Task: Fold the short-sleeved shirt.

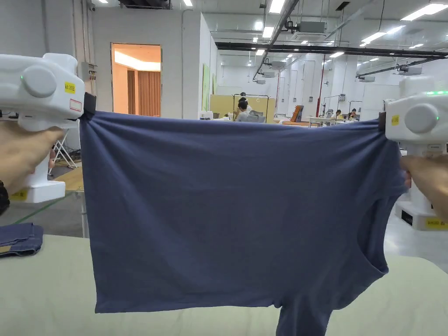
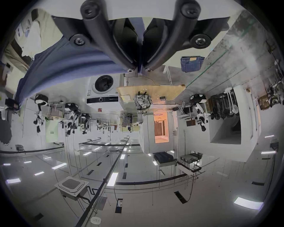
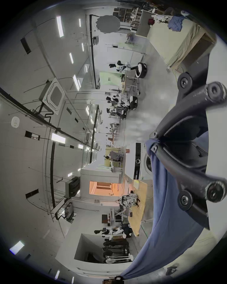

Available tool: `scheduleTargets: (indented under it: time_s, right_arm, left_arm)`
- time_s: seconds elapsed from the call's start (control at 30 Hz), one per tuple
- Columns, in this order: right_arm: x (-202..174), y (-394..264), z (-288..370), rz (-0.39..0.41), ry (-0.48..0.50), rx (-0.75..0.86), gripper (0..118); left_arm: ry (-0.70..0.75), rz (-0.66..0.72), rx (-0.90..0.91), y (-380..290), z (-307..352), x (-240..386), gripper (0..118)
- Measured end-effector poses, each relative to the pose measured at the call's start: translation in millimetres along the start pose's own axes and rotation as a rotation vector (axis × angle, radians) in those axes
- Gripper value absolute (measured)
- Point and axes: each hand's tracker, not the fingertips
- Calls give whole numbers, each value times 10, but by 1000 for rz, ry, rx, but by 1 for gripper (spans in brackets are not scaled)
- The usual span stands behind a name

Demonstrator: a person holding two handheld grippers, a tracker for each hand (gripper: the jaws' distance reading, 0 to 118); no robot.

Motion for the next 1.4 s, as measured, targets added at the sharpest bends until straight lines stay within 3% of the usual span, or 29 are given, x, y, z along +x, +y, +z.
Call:
scheduleTargets:
  time_s: [0.27,0.67,0.97,1.07,1.27,1.4]
  right_arm:
    - [-17,-594,328,21,17,-69,0]
    - [180,-1605,1674,95,59,-156,0]
    - [348,-2742,2674,77,88,-267,0]
    - [404,-3023,2947,83,106,-301,0]
    - [503,-3597,3295,60,117,-426,0]
    - [590,-4049,3435,53,119,-543,0]
  left_arm:
    - [15,95,-27,-646,117,-56,0]
    - [-42,69,-89,-1961,1060,-150,0]
    - [-76,112,-126,-3232,2028,-189,0]
    - [-71,52,-195,-3644,2354,-83,0]
    - [-65,173,-309,-4369,2821,11,0]
    - [-69,168,-409,-4772,2958,33,0]
